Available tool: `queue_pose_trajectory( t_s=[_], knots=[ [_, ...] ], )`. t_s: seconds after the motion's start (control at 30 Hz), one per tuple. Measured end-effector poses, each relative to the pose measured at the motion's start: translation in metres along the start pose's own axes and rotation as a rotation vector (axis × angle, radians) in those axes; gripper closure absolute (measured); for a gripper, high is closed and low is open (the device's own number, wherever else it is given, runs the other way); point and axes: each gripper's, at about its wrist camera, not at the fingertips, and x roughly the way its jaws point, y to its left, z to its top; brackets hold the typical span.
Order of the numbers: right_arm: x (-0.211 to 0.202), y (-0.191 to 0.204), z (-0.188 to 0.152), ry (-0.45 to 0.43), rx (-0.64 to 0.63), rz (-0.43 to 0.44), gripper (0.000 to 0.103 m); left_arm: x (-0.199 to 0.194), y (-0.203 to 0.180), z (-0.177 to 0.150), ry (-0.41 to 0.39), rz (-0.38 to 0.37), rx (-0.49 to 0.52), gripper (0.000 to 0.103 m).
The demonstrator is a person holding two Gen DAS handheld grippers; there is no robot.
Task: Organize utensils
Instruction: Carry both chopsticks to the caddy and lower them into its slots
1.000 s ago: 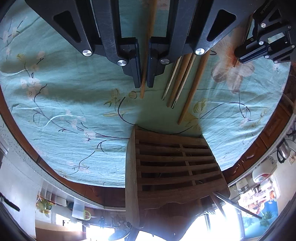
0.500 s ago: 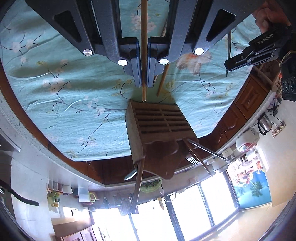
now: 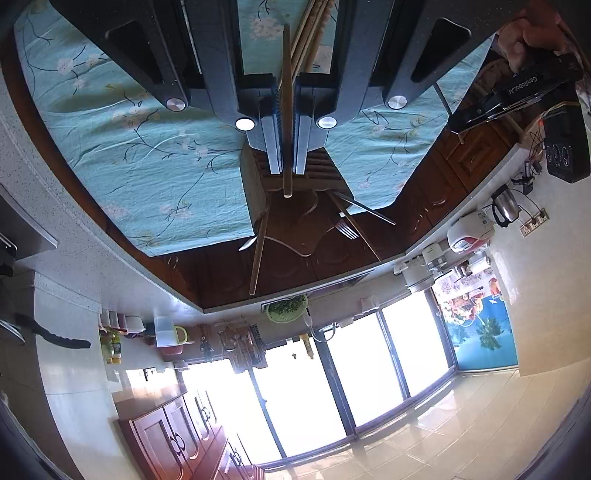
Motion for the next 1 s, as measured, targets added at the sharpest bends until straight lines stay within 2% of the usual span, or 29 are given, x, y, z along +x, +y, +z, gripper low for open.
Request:
queue_pose_trajectory(
  t_s=[0.57,0.77,1.0],
  knots=[
    [-0.006,-0.004,0.006,-0.033,0.01,0.002,0.098,0.001,0.006,0.015,-0.071,0.0,-0.018,0.101],
    [-0.008,-0.002,0.018,-0.068,0.0,-0.003,0.098,-0.002,0.0,0.032,-0.137,-0.008,0.003,0.101],
    [-0.005,0.0,0.051,-0.147,-0.016,-0.015,0.098,0.002,-0.007,0.067,-0.238,-0.01,0.029,0.101]
  ],
)
